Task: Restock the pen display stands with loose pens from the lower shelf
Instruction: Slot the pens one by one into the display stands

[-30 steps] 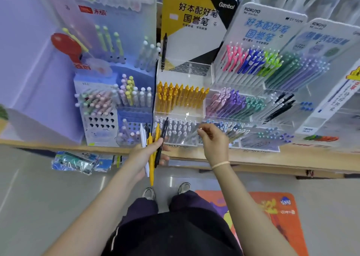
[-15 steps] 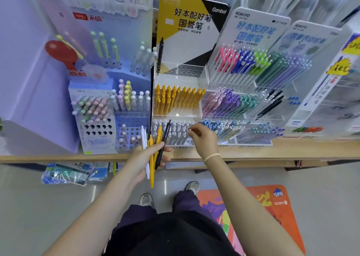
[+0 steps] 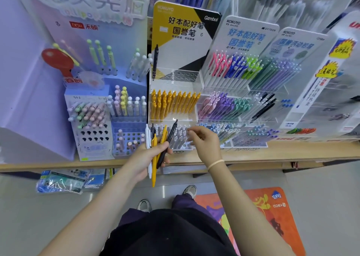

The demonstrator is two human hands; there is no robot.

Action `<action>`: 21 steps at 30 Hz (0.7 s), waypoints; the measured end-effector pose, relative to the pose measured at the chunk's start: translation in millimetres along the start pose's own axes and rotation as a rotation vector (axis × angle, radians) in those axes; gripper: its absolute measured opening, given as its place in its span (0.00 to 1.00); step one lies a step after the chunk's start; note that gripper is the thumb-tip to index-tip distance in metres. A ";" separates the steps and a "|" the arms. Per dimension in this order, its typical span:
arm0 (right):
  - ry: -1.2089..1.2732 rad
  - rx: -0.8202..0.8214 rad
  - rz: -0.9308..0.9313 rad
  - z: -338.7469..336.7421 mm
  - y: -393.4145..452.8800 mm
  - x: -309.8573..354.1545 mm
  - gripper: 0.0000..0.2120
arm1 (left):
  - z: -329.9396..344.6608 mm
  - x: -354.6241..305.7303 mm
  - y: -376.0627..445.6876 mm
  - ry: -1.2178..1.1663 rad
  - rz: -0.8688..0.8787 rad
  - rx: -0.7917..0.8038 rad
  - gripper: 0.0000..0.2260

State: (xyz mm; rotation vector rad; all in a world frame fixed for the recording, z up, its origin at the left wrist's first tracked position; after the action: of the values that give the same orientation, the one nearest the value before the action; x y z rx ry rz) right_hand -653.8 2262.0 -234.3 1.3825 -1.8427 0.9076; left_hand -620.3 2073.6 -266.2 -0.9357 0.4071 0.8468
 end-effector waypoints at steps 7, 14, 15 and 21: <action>0.396 0.277 0.113 5.0 -5.7 31.2 0.08 | 23.5 -2.4 3.8 0.094 -0.039 0.122 0.11; 0.559 0.101 0.021 -27.3 20.0 67.7 0.06 | 14.8 -40.9 6.7 0.078 0.066 -0.004 0.12; 0.568 0.057 0.002 -35.3 27.1 75.2 0.06 | 12.2 -47.9 6.5 0.097 0.086 -0.017 0.13; 0.535 -0.100 -0.188 -55.2 63.1 133.2 0.07 | 17.9 -101.4 5.8 0.222 0.256 -0.080 0.12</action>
State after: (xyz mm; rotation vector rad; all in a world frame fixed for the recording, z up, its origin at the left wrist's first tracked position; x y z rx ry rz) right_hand -740.3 2252.0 -103.2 1.0950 -1.3132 0.9589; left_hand -688.4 2044.1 -194.7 -1.0711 0.6993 1.0004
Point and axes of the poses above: each hand's wrist, its own y-axis towards the middle knuckle, its own z-axis out of the palm, x = y × z, the point moved 7 cm from there along y, towards the middle knuckle, and after that the axes turned 10 degrees about -y, right-handed, at the moved point
